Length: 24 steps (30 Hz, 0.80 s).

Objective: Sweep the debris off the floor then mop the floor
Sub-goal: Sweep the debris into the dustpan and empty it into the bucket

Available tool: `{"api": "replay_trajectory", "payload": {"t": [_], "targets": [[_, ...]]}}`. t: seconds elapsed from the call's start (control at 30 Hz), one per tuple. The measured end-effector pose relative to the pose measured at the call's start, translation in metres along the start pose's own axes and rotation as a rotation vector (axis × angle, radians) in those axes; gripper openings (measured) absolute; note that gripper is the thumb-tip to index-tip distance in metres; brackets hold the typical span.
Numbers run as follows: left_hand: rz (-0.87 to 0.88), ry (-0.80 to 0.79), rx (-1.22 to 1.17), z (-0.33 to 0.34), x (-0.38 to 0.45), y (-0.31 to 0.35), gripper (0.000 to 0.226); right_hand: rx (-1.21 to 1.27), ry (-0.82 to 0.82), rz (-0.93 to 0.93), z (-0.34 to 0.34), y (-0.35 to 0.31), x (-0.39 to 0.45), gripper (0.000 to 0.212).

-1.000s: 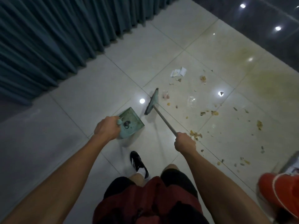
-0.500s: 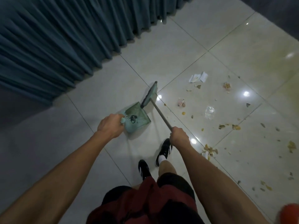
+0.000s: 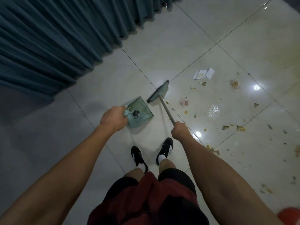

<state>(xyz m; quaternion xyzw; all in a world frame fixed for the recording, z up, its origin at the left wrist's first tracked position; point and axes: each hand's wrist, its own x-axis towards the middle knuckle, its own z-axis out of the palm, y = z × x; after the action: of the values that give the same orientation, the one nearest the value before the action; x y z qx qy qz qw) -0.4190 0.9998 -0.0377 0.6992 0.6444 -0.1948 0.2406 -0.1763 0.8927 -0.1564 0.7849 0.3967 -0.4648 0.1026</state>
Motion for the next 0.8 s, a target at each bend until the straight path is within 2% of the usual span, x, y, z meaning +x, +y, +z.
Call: {"api": "replay_trajectory", "payload": {"t": [0.3,0.6,0.8], "targets": [[0.094,-0.022,0.021,0.006,-0.006,-0.009,0.028,-0.019,0.027,0.084,0.029,0.017,-0.035,0.029],[0.289,-0.048,0.137,0.033,-0.035,-0.051,0.029,-0.042,0.077,0.198,0.107,0.03,-0.113,0.03],[0.357,-0.03,0.173,0.048,-0.065,-0.064,0.025,-0.046,0.115,0.245,0.147,0.054,-0.153,0.028]]}}
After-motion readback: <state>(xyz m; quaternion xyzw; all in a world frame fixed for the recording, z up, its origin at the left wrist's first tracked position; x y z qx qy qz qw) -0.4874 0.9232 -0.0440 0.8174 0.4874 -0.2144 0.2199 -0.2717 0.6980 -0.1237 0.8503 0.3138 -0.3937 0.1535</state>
